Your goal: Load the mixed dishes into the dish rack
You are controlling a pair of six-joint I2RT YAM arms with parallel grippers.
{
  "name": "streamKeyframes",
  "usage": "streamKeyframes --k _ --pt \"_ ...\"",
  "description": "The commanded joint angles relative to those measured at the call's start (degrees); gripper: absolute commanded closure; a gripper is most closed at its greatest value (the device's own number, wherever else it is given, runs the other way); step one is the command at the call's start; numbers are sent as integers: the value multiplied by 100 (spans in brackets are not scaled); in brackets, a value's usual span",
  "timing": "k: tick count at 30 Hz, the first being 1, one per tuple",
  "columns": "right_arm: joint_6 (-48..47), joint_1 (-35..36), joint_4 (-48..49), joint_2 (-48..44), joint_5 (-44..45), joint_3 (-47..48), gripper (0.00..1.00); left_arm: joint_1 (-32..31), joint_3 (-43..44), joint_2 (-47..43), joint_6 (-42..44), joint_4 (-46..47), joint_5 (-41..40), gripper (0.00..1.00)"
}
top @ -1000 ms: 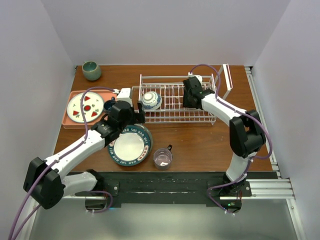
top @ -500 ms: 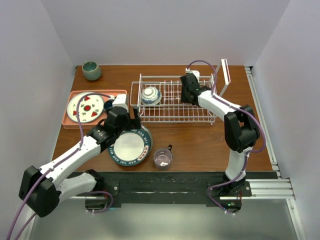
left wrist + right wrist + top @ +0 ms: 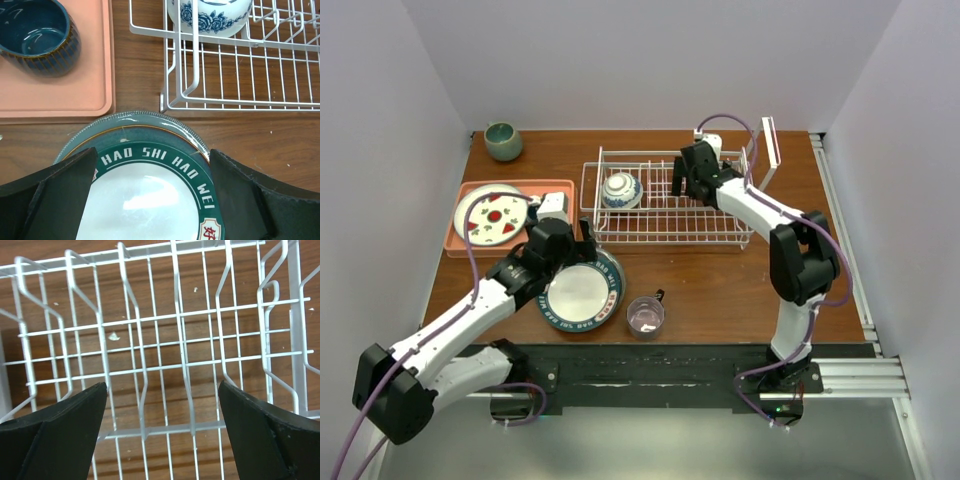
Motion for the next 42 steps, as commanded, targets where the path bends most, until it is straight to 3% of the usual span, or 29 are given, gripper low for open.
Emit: streamKeyframes --k 1,10,19,22,26,35,42 --pt "135 37 100 -889 -301 -142 1 42 -13 -317 -172 -142 -260 0" --pt "-68 151 170 -2250 -2304 -1107 1 34 -109 -485 -751 -932 -946 0" --pt "231 1810 1101 -2727 -3482 -2329 12 34 -434 -388 -919 -670 -445 0" --pt "337 2049 1453 -2709 -3545 -2629 18 34 -435 -423 -902 -644 -375 0" --pt "196 2251 929 -2797 -3196 -2735 24 43 -452 -537 -682 -512 -112 0" --pt "55 2260 -39 -3561 -2649 -3149 24 34 -399 -564 -418 -485 56 0" --pt "-50 2269 100 -3457 -2860 -2948 23 43 -338 -546 -471 -564 -85 0"
